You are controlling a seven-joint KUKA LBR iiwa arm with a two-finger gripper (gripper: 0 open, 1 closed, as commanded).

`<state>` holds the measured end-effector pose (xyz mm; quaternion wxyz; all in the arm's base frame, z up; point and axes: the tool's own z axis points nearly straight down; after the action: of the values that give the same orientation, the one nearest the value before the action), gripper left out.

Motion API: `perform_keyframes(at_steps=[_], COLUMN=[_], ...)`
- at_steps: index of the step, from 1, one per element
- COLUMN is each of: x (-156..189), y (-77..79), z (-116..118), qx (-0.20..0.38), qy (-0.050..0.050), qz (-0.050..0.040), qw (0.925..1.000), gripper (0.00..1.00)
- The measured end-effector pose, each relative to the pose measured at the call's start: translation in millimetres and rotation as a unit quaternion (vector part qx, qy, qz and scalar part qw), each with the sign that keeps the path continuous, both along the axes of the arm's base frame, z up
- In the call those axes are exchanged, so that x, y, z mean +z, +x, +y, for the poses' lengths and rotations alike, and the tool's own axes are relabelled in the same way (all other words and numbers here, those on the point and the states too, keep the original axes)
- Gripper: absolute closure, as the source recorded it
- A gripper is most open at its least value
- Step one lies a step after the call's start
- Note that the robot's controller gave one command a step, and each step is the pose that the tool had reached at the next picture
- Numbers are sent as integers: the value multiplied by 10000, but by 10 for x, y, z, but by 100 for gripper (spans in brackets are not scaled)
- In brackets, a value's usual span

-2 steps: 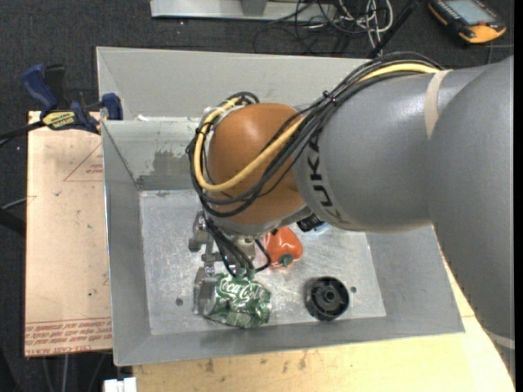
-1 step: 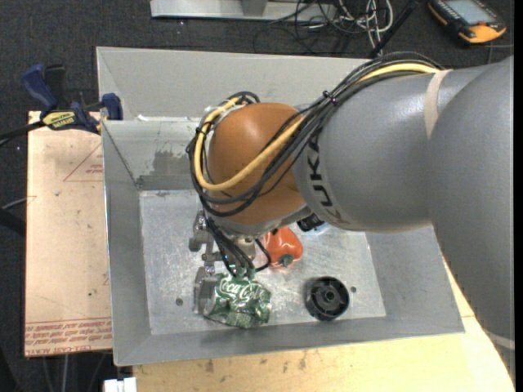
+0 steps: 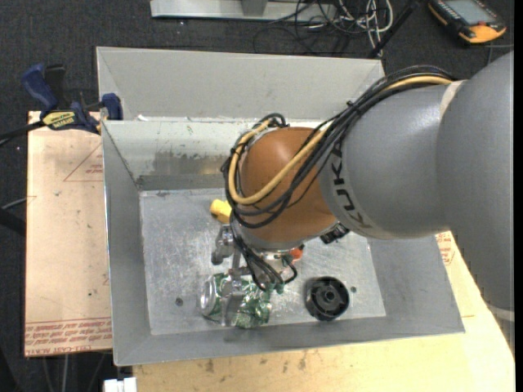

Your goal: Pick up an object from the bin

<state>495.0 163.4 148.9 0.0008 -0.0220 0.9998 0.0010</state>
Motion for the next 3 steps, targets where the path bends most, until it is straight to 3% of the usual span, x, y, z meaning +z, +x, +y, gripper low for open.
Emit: perform_keyframes(at_steps=[1, 2, 3], x=[-123, -675, -675], y=[-23, 436, 438], z=[-195, -431, -430], qx=[-70, -391, -394], qy=[-19, 14, 17], qz=[27, 40, 33], qw=[10000, 9992, 9992], gripper=[0, 100, 100])
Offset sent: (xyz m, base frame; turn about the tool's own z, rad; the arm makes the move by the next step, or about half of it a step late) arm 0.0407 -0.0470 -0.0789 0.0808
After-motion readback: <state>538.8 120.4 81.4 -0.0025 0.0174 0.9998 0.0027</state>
